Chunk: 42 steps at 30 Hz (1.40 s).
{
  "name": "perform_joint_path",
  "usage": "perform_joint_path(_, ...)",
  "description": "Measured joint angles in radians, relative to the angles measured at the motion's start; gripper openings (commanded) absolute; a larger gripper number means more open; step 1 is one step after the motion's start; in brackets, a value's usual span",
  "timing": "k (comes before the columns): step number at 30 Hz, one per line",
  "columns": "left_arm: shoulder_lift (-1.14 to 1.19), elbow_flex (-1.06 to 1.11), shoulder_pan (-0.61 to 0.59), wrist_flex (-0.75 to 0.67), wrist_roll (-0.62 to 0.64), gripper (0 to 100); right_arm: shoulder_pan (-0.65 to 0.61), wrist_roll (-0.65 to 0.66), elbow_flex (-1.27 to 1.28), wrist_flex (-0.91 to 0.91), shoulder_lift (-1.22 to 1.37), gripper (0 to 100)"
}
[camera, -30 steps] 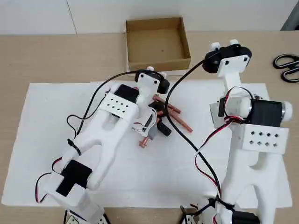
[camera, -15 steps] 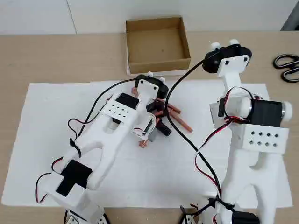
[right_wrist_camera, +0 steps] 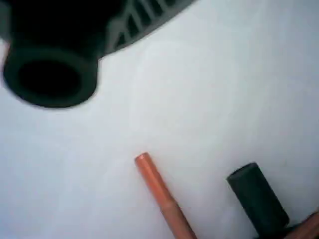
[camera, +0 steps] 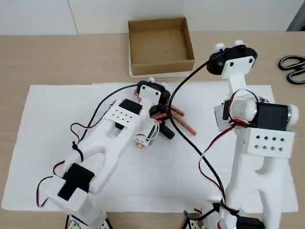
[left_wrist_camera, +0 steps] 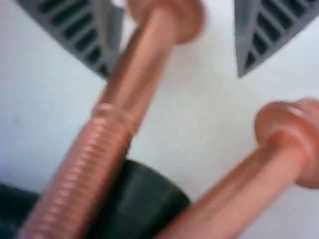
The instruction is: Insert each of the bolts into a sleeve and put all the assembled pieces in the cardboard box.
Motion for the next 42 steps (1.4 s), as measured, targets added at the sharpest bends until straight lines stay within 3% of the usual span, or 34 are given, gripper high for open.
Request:
perform_joint_path(8,0.000,0.011,0.054,-0.017,-0.005,11,0.000,0.000,0.000,0.000,0.000,0.4)
perform_joint_path(21,0.000,0.023,0.060,-0.028,-0.002,1,0.000,0.000,0.000,0.000,0.000,0.4)
perform_joint_path(30,0.000,0.021,0.060,-0.021,-0.068,1,0.000,0.000,0.000,0.000,0.000,0.4)
perform_joint_path(35,0.000,-0.058,0.060,0.077,-0.224,1,0.000,0.000,0.000,0.000,0.000,0.4)
perform_joint_path(42,0.000,-0.265,0.034,0.331,-0.460,1,0.000,0.000,0.000,0.000,0.000,0.4)
